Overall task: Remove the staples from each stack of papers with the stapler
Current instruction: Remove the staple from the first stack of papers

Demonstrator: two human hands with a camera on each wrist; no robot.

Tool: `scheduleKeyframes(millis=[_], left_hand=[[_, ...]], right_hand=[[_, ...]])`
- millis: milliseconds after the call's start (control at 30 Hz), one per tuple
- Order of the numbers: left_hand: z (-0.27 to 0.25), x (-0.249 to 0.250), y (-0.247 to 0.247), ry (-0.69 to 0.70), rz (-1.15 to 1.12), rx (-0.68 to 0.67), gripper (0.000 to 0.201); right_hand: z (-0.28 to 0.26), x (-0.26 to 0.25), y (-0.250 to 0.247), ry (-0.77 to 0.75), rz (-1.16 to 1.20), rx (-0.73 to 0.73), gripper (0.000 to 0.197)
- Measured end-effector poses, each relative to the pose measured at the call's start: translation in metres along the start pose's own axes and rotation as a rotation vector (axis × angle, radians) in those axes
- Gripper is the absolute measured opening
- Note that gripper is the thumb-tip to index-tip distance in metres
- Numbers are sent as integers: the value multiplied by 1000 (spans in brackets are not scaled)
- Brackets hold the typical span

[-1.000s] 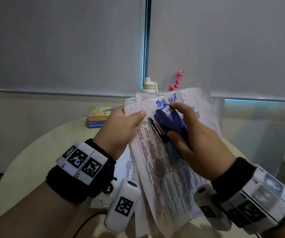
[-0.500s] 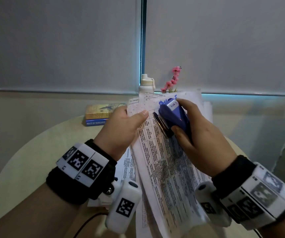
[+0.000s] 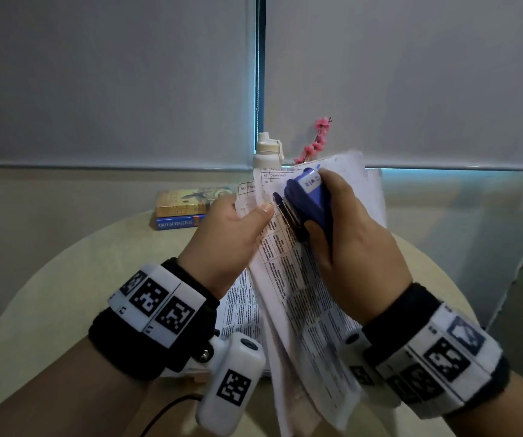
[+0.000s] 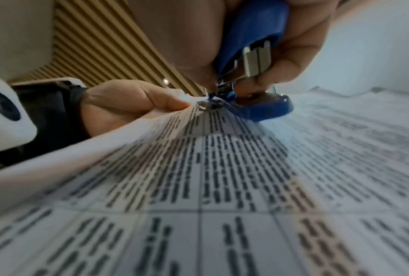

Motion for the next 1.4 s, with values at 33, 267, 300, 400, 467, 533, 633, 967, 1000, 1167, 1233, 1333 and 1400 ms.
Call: scheduleKeyframes(millis=[33,267,300,400,467,533,633,967,1000,1167,1233,1333,1400], left_hand=[[0,-1,0,2,8,13,40],[-1,1,0,66,74,31,16],[-1,1,0,73,74,27,17],[-1,1,2,76,69,18,21],[0,-1,2,72,57,23,23],[0,-3,2,71,55,27,26],[0,-4,2,68,64,23,22],[5,-10,1,87,67,37,22],[5,-11,0,76,54,43,23],[10,-20,-16,1,-107,102,22],[12,-19,-26,-15,-227,129,25],[17,-18,-43,-20,-401,143,31],[19,-20,-51,-19,-484,121,35]], right_hand=[[0,-2,0,-15,-12,15,54],[2,-2,2,5,13,12,53],[2,-4,0,-16,-12,31,53],[5,1,4,60,130,-28,49],[5,1,6,73,136,-17,50],[5,-4,3,-3,44,43,51],[6,2,6,63,184,0,48],[11,17,17,290,553,13,37],[11,22,18,352,625,27,32],[2,52,5,558,989,187,5],[-6,66,-4,623,1115,217,7],[-21,88,-16,671,1230,241,15],[-31,98,-20,697,1237,247,21]])
Point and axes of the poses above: each hand's wrist, its own z-axis towards the middle knuckle, its own y-axis out of the palm, x = y × z, the point moved 5 cm from there along z, towards the middle knuckle, and after that the axes turned 14 degrees about z, right-handed, at the moved point
